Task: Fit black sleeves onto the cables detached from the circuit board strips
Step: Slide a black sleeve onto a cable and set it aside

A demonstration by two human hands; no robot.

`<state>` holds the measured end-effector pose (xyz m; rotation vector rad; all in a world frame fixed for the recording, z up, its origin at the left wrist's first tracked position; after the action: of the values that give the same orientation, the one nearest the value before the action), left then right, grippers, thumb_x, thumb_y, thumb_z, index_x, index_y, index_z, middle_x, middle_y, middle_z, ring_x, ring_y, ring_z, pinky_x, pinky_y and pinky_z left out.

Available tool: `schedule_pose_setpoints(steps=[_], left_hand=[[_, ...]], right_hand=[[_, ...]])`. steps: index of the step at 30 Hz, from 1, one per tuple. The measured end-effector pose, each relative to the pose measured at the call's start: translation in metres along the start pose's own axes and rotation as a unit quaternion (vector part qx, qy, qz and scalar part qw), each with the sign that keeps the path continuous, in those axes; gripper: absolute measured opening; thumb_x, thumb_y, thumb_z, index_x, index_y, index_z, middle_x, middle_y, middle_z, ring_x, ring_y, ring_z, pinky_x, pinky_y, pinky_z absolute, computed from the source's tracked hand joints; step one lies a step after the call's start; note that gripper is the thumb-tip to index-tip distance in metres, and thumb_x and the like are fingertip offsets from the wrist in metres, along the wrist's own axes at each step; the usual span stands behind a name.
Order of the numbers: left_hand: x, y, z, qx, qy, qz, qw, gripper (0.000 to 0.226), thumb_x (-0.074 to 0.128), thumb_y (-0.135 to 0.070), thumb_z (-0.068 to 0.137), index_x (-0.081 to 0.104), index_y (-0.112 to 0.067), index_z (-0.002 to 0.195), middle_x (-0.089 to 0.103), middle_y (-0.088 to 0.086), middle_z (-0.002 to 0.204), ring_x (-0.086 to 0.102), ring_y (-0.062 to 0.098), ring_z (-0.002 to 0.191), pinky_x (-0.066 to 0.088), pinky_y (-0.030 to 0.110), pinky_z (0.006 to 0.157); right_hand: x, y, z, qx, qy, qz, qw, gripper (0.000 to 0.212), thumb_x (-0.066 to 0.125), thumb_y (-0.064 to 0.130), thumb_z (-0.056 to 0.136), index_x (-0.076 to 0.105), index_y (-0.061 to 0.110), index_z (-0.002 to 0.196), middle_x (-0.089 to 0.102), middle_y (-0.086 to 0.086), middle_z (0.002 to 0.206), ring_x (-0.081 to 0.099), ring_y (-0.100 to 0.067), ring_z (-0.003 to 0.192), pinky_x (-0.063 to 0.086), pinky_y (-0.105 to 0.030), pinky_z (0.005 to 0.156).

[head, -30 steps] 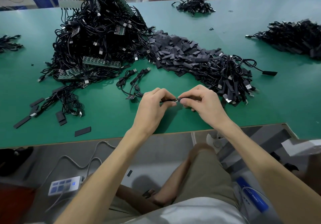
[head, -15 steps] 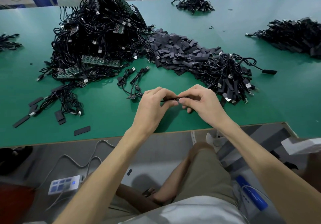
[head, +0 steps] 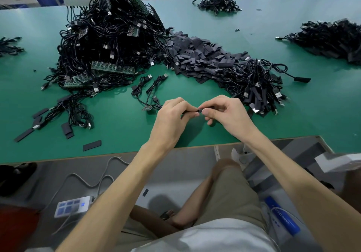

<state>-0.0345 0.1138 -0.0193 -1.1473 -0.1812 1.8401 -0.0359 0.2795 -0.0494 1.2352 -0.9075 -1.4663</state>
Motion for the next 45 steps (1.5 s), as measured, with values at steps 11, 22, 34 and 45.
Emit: schedule_pose_setpoints(steps=[11,22,34,45], left_hand=[[-0.006,-0.014,-0.002,0.072,-0.055,0.034,0.995,0.011,0.080,-0.012,0.085,0.075,-0.003,0.086,0.069,0.007,0.079,0.064,0.029,0.076,0.051,0.043,0.083],[-0.005,-0.018,-0.004,0.125,-0.072,0.045,0.989,0.010,0.076,-0.013,0.090,0.074,-0.003,0.089,0.069,0.005,0.081,0.062,0.025,0.079,0.050,0.037,0.087],[-0.003,-0.013,-0.004,0.103,-0.072,0.037,0.991,0.007,0.072,-0.012,0.093,0.074,-0.006,0.095,0.068,0.004,0.089,0.061,0.022,0.085,0.049,0.032,0.086],[-0.002,-0.013,-0.004,0.132,-0.088,0.070,0.985,0.009,0.077,-0.019,0.089,0.077,-0.010,0.089,0.070,-0.001,0.082,0.063,0.022,0.076,0.048,0.035,0.084]], right_hand=[[0.001,-0.002,0.000,0.011,0.017,0.049,0.999,0.015,0.072,-0.003,0.090,0.074,0.007,0.101,0.069,-0.031,0.095,0.066,-0.023,0.069,0.058,-0.028,0.065],[0.005,0.000,0.000,0.012,0.041,0.055,0.998,0.007,0.066,0.000,0.095,0.073,0.002,0.097,0.072,0.001,0.074,0.066,-0.014,0.063,0.057,-0.026,0.060],[0.010,-0.003,0.001,0.029,0.065,0.046,0.996,0.014,0.064,0.014,0.099,0.075,0.007,0.094,0.072,-0.005,0.074,0.063,-0.018,0.057,0.049,-0.024,0.050],[0.010,-0.005,0.002,0.041,0.069,0.062,0.995,0.010,0.067,0.003,0.095,0.074,0.011,0.097,0.068,0.003,0.069,0.060,-0.009,0.055,0.048,-0.020,0.047]])
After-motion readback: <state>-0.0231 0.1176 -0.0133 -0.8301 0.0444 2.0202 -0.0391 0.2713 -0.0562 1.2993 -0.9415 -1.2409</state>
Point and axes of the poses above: each hand's wrist, its own z-axis towards the middle knuckle, its own x-axis out of the palm, y = z × x, the point moved 8 cm from there along z, towards the middle knuckle
